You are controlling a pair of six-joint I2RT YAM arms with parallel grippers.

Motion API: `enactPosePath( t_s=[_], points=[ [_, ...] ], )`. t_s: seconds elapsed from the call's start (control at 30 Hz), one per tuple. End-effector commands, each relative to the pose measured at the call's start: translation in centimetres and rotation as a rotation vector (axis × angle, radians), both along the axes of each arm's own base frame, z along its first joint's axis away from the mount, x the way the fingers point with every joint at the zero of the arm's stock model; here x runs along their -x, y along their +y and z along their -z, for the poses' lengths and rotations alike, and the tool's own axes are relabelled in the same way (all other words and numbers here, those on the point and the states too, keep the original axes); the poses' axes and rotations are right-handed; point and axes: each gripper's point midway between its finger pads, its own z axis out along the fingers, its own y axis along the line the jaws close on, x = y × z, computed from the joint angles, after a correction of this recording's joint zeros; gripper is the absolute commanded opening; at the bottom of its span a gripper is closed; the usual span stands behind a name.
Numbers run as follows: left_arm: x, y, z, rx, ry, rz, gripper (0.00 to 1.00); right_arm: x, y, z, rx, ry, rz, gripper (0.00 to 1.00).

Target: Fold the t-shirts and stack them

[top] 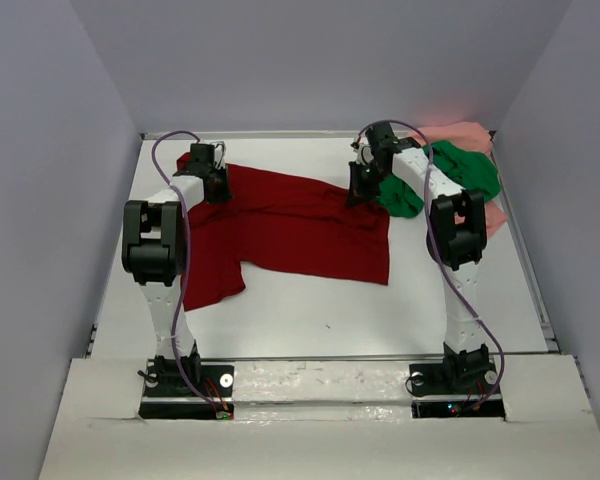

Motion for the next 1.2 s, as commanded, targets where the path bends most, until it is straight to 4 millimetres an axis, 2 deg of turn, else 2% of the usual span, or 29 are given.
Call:
enactPosePath(
  t_s=[0.0, 0.17, 0.33, 0.37, 0.4, 0.43, 0.53, 0.7, 0.8, 0.97, 1.17],
  points=[
    [0.0, -0.3, -1.8, 0.02, -0.026, 0.007, 0.0, 1.2, 0.2, 1.7, 0.011, 0.051, -0.032, 0.0],
    [-0.4, -0.3, -1.9, 0.016, -0.037, 0.005, 0.0, -0.4, 0.0, 3.8, 0.046, 0.046, -0.013, 0.0],
    [-1.0, -0.4, -2.4, 0.023, -0.051, 0.002, 0.0, -2.6, 0.2, 4.6, 0.069, 0.032, 0.014, 0.0],
    [-1.1, -0.4, -2.4, 0.023, -0.053, 0.002, 0.0, -3.5, 0.5, 3.6, 0.059, 0.008, 0.016, 0.0],
    [-1.2, -0.4, -2.6, 0.021, -0.057, 0.0, 0.0, -3.8, 0.7, 3.8, 0.057, 0.012, 0.019, 0.0],
    [-1.3, -0.3, -2.6, 0.02, -0.061, 0.0, 0.0, -4.1, 0.6, 5.3, 0.072, 0.03, 0.025, 0.0],
    [-1.6, -0.2, -2.6, 0.012, -0.068, -0.002, 0.0, -6.0, 0.7, 5.4, 0.08, -0.015, 0.05, 0.0],
    [-2.2, -0.4, -1.9, 0.014, -0.063, -0.001, 0.0, -9.0, 1.1, 3.9, 0.065, -0.124, 0.099, 0.0],
    [-2.3, -0.5, -1.2, 0.018, -0.045, 0.0, 0.0, -9.8, 1.3, 3.0, 0.052, -0.156, 0.118, 0.0],
    [-3.6, -0.2, -1.5, 0.006, -0.066, -0.022, 0.0, -11.7, 1.0, 1.7, 0.066, -0.248, 0.149, 0.0],
    [-5.9, 0.2, -2.7, -0.016, -0.11, -0.049, 0.0, -14.3, 0.9, -1.3, 0.053, -0.376, 0.192, 0.0]
  ],
)
